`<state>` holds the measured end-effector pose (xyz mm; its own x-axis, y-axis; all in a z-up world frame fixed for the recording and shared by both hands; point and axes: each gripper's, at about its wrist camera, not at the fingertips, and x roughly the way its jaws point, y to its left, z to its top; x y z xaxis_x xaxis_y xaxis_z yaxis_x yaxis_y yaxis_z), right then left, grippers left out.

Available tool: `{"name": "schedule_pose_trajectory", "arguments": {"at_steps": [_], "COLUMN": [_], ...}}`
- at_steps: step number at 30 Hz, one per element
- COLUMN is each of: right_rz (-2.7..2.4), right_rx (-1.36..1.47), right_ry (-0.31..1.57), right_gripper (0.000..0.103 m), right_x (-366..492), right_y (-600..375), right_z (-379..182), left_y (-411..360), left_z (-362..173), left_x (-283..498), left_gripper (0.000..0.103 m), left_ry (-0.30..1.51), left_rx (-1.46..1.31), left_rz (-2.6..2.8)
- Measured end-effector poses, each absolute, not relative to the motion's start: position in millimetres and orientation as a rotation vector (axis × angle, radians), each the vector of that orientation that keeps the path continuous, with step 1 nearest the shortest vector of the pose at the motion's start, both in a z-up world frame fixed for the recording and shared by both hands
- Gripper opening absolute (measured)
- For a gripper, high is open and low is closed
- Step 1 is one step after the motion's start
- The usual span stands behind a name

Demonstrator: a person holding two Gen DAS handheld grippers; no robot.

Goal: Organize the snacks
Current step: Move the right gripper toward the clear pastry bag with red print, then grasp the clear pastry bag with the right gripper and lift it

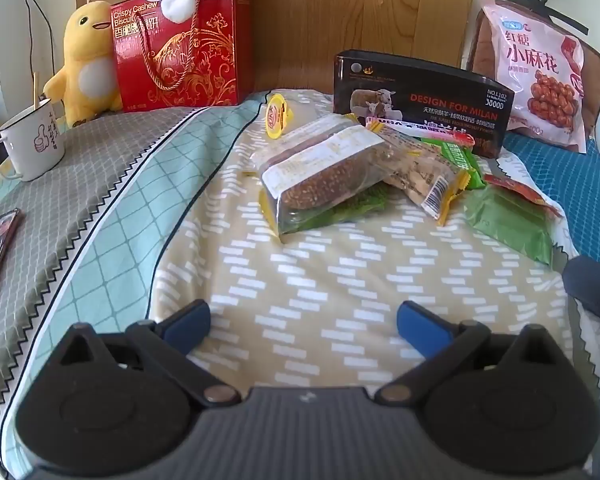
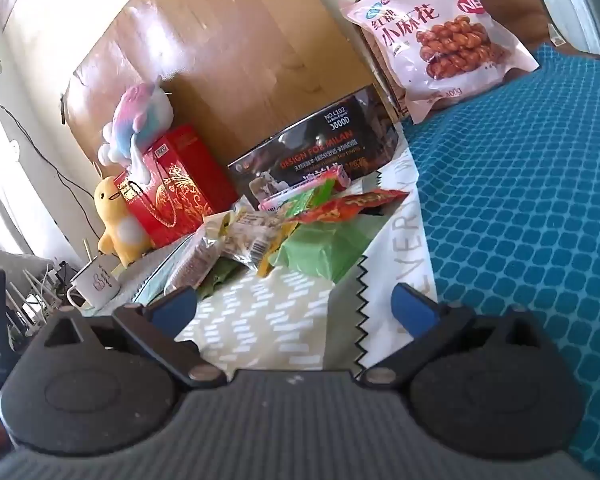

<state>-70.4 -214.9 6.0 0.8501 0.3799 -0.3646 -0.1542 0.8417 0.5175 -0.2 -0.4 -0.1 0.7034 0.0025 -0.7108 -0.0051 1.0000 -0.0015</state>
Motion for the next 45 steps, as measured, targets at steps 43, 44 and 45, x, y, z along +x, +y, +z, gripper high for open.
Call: {"name": "schedule_pose_trajectory", "arguments": {"at_steps": [43,44,45], "right_rz": [0.618,0.628,0.639], "right_rx": [0.228,0.125,0.028], "right_ry": [0.561,0.536,0.519], "right_gripper": [0.017,0.017,0.017], "right_x": [57.0,50.6,43.0], "right_y": [-173.2,-166.9,-160.1], "right_z": [76.6,85.8,92.4], "left_y": [130.4,132.0,133.5], "left_z": [37.1,36.6,36.3], "left_x": [-32.5,-32.4,-30.6], "left_gripper": [0.084,0.084,0.084], "left_ry": [0.513,0.513,0.518], "left_rx": [-0.320,-0.341,-0.369], "left_rz": [-0.110,-0.150,-0.199]}}
